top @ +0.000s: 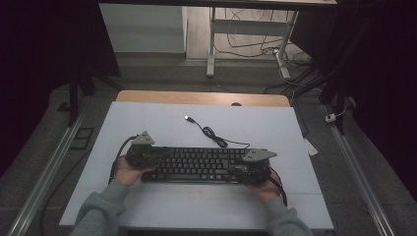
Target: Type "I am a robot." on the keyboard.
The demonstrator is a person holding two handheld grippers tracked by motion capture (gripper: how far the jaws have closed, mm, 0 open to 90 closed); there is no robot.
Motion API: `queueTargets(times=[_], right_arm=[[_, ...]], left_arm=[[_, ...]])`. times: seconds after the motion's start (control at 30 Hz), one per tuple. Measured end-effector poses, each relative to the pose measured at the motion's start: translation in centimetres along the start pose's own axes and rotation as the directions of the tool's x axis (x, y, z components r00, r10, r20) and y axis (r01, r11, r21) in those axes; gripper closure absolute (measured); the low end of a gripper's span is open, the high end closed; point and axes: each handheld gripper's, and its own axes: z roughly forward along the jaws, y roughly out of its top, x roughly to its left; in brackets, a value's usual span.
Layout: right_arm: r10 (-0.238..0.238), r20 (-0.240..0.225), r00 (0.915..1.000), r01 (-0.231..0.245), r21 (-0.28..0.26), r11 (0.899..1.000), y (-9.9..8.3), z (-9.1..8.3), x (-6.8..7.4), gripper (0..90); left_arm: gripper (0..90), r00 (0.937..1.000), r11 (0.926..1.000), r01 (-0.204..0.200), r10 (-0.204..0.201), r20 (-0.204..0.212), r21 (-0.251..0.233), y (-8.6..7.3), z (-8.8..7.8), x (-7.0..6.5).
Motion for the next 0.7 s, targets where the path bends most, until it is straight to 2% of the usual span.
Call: queueTargets(times=[0.13, 0.23, 0.7], right_arm=[[0.001, 0.002, 1.0, -0.001, -0.007, 1.0, 0.04, -0.17, -0.05, 46.2], [0.005, 0.003, 1.0, -0.005, -0.01, 1.0, 0.06, -0.17, -0.09, 46.2], [0.025, -0.008, 0.9996, -0.026, -0.03, 0.999, 0.12, -0.29, -0.21, 46.2]], left_arm=[[49.6, 0.9997, 0.9998, 0.018, -0.018, -0.016, -0.004, -0.38, -0.66, -0.21], [45.0, 0.9993, 0.9998, 0.018, -0.018, -0.034, -0.011, -0.65, -1.0, -0.38], [40.4, 0.9983, 0.9993, 0.036, -0.036, -0.047, 0.003, -1.12, -1.22, -0.02]])
